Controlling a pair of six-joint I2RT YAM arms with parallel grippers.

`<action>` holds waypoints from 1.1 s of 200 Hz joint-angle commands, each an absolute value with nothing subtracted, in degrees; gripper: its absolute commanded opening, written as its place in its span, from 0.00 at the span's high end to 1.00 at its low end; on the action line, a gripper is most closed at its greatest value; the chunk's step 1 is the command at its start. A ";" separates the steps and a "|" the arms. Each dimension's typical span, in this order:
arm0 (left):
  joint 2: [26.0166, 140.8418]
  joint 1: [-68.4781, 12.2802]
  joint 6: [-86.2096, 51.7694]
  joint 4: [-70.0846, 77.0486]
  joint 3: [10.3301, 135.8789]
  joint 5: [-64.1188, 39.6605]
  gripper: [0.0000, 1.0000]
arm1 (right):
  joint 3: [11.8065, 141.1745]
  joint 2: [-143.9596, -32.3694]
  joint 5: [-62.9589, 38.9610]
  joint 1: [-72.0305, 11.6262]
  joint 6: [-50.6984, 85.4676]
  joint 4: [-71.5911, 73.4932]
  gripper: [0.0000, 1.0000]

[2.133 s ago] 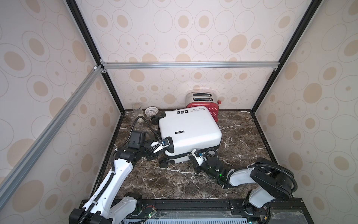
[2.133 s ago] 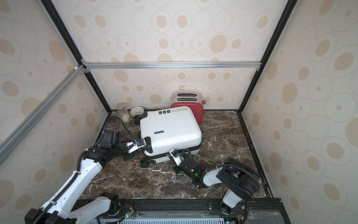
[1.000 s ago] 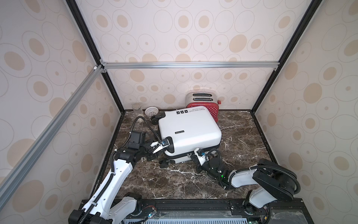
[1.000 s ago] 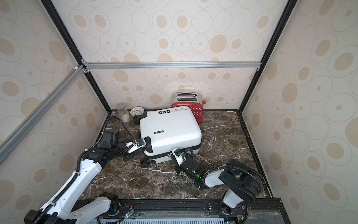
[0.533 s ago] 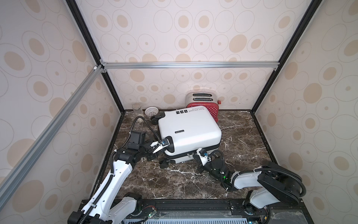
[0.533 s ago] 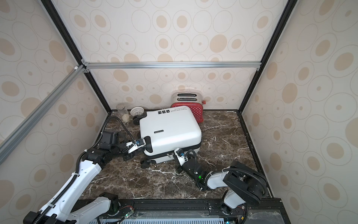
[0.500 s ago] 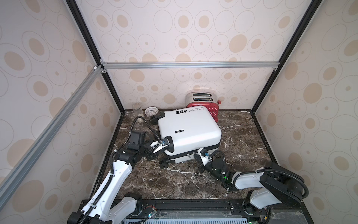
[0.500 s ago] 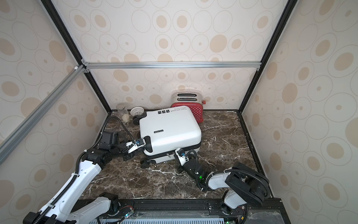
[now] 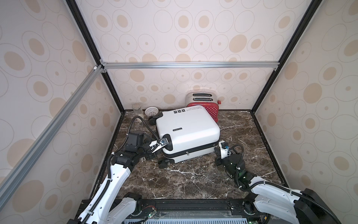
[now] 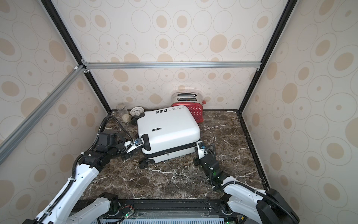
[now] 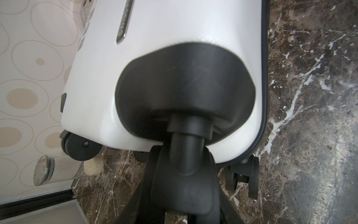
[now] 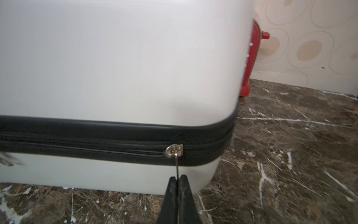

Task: Open the suitcase zippers
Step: Unzip the zipper on the suitcase.

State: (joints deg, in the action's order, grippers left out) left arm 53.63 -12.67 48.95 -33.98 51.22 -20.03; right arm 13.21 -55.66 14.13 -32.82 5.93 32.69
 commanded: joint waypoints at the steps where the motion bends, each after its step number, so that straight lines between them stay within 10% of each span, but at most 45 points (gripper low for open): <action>1: 50.51 -11.34 45.22 -27.95 53.08 -17.24 1.00 | 15.16 -53.42 14.84 -26.99 9.29 29.58 1.00; 93: 46.25 -11.39 47.75 -29.41 50.76 -25.04 1.00 | 26.82 -71.87 -9.01 -11.16 7.45 35.03 1.00; 220: 45.24 -11.43 44.41 -30.63 48.57 -14.50 1.00 | 39.08 -86.26 -21.39 -9.57 1.95 33.93 1.00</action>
